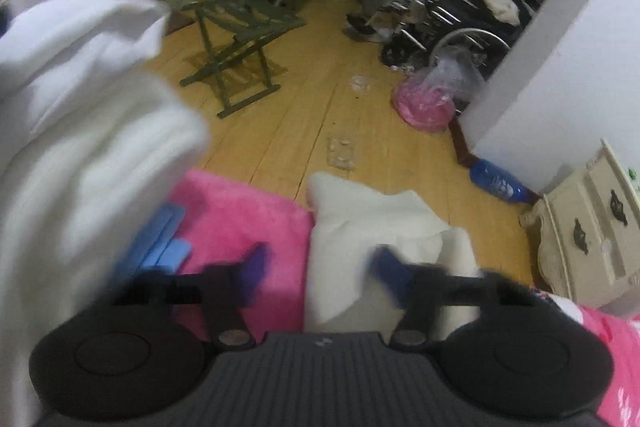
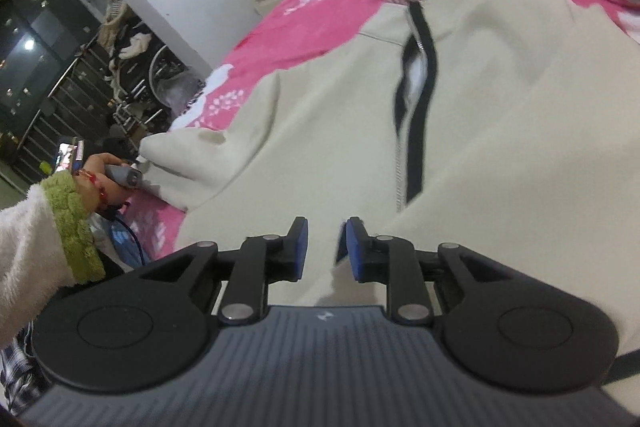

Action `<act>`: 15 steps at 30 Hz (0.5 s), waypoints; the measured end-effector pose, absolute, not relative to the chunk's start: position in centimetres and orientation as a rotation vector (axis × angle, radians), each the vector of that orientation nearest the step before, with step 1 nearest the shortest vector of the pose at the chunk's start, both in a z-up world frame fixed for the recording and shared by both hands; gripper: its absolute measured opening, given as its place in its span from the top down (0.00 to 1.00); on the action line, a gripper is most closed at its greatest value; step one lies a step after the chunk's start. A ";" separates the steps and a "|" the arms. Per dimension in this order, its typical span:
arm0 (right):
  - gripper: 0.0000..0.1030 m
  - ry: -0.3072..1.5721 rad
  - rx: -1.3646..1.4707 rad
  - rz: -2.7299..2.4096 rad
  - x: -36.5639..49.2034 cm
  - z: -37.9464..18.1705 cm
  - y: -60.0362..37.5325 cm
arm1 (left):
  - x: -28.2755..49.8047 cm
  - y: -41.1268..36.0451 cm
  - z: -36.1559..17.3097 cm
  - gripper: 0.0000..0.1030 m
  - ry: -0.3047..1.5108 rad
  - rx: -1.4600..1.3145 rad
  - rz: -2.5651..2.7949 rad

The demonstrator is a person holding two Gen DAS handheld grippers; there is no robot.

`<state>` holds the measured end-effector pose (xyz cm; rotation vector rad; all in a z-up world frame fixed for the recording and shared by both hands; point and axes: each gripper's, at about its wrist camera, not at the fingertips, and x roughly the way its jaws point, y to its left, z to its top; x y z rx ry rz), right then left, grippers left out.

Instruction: Fold clothes

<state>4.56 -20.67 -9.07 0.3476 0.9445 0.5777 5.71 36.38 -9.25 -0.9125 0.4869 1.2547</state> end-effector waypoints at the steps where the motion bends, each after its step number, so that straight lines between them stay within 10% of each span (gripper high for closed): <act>1: 0.80 0.947 0.351 0.569 4.5 -9.2 -20.9 | 5.6 36.3 -9.1 0.69 0.478 -0.916 1.233; 4: 0.80 0.945 0.365 0.557 4.2 -9.3 -21.7 | 4.9 35.9 -8.4 0.92 0.437 -0.933 1.173; 15: 0.80 0.907 0.420 0.469 1.6 -8.6 -26.8 | -2.7 17.4 5.3 0.98 0.158 -0.538 0.232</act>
